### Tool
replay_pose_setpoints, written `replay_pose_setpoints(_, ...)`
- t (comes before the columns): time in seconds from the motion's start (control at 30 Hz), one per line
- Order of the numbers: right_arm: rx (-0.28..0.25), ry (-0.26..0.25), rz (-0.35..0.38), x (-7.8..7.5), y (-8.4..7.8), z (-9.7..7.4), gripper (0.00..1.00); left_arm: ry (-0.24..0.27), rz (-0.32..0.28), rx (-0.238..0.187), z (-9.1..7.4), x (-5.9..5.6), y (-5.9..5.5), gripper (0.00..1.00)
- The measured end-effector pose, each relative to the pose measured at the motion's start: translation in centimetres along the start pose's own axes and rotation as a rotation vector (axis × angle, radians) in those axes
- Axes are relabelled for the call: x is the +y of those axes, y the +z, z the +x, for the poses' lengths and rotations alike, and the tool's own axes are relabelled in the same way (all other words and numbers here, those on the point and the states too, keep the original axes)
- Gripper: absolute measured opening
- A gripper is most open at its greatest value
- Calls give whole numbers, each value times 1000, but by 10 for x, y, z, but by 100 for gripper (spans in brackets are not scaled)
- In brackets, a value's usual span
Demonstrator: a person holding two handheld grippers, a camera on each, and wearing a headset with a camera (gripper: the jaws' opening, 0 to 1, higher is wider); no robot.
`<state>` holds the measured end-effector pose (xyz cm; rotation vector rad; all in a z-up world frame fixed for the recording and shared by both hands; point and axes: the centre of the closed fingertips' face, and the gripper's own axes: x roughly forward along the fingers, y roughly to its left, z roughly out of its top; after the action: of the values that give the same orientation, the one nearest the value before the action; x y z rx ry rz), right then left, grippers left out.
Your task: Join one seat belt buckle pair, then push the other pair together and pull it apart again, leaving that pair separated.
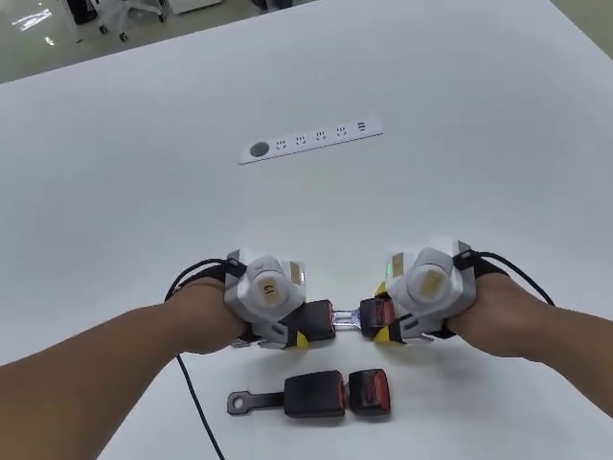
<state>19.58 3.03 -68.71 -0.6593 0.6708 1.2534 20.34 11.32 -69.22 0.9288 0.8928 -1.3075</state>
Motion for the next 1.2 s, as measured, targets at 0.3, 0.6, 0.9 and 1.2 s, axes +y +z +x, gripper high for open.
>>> replay_pose_setpoints(0.3, 6, 13, -26, -2, 1, 0, 33, 2, -4, -4, 0, -1, 0, 33)
replay_pose_setpoints(0.6, -16, 32, -32, -3, 12, 10, 33, -5, 0, 0, 1, 0, -2, 33)
replay_pose_setpoints(0.9, -38, 47, -28, -2, 14, 13, 32, -13, -7, -11, 2, 1, -3, 32)
replay_pose_setpoints(1.2, -71, 56, 2, 2, 25, 18, 32, -34, 7, -19, 1, -1, 0, 32)
